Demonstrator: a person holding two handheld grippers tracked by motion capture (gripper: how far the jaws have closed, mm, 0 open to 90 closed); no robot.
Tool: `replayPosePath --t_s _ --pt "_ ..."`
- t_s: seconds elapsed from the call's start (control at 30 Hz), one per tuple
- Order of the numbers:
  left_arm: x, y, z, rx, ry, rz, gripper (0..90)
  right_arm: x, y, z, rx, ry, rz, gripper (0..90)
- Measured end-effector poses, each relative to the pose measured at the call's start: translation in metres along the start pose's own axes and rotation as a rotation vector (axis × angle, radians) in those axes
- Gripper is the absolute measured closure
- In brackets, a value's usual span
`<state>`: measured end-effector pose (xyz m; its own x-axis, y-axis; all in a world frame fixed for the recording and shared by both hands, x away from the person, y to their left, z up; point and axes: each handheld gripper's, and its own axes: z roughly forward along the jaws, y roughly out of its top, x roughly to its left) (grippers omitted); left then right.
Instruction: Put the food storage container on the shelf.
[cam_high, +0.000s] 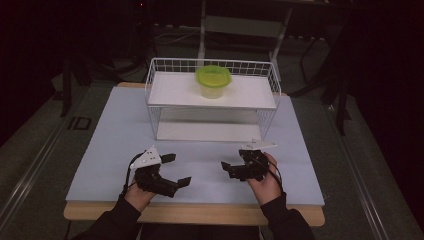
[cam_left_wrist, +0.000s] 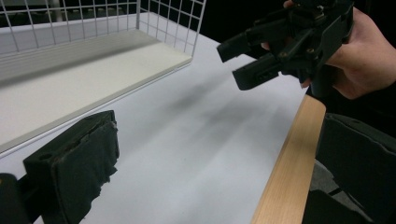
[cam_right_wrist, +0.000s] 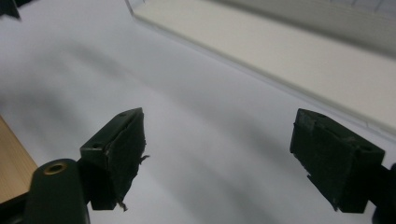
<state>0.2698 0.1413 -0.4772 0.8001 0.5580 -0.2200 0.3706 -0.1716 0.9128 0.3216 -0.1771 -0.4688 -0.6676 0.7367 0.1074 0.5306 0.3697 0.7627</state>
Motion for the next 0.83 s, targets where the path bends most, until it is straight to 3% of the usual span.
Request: replayPosePath --t_s 0.4,0.63,0.83 --pt "0.004 -0.008 0.002 0.009 0.010 0.010 0.5 0.002 -0.024 -0.010 0.023 -0.010 -0.042 17.6" --pt "0.003 -0.011 0.001 0.014 0.013 0.020 0.5 0.003 -0.026 -0.008 0.033 -0.021 -0.073 17.5" --pt "0.004 -0.012 0.001 0.019 0.014 0.023 0.5 0.001 -0.027 -0.008 0.038 -0.021 -0.063 17.5"
